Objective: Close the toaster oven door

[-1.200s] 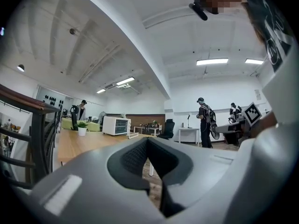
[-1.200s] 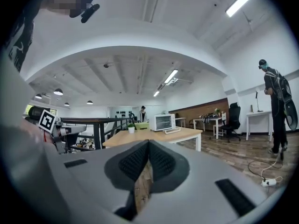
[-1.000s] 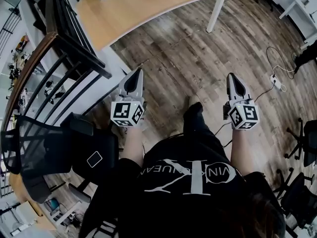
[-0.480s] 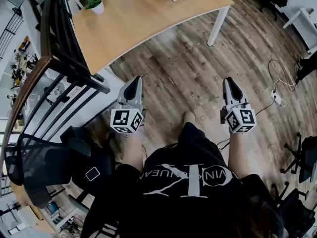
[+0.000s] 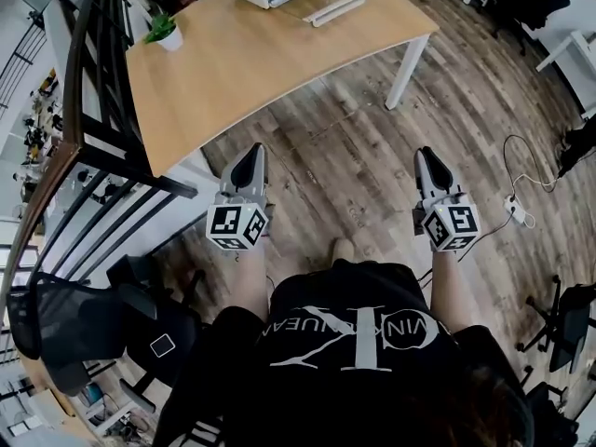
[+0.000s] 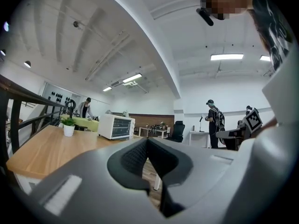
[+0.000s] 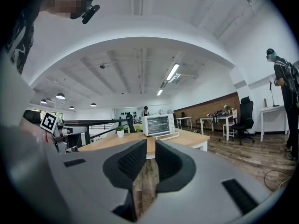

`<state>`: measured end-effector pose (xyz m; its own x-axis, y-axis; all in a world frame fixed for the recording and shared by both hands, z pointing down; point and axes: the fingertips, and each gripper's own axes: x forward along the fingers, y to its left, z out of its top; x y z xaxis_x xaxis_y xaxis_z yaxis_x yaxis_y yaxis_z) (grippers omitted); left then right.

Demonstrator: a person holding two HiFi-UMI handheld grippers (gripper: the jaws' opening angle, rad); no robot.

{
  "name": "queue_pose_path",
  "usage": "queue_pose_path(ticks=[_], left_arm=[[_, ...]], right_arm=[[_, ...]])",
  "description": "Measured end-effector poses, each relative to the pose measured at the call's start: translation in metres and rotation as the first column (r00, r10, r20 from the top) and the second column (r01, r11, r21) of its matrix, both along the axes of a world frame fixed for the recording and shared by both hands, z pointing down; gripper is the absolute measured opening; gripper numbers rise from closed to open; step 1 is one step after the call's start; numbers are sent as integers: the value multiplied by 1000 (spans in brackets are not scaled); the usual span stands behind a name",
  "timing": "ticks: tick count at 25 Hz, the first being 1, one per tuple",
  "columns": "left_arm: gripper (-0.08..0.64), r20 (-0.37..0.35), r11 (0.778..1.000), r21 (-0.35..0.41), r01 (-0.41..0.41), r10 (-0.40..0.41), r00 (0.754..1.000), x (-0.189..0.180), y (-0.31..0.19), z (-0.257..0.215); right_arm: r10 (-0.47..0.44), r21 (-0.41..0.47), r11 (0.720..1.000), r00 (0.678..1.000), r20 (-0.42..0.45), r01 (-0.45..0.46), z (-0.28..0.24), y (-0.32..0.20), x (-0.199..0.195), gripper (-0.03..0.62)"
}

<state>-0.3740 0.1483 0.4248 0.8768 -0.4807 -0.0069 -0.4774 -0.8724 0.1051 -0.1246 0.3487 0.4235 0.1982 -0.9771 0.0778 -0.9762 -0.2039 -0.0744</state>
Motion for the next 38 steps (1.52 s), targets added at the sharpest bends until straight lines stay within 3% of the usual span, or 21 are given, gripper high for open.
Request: queue_pose_path(ticks=[7,17,30,38], left_arm=[[9,6,1000,12,-28,28,1000,60,-14,0],[9,29,999,-14,-29,29,999,108,-55,14],[9,46,998,-22,-53,54,997,229,-165,22],[9,62,996,-67,-53,57,996,276,-231,37]], right_arm=[[-16,-7,1000,1000,9,17,5,-22,49,15],[-31,-24,999,999,31,32,20,-61,99,15],[-64,-39,997,998,28,66,18,-187,208,15],[-73,-102,992,996,45,77,34,-250,251,15]])
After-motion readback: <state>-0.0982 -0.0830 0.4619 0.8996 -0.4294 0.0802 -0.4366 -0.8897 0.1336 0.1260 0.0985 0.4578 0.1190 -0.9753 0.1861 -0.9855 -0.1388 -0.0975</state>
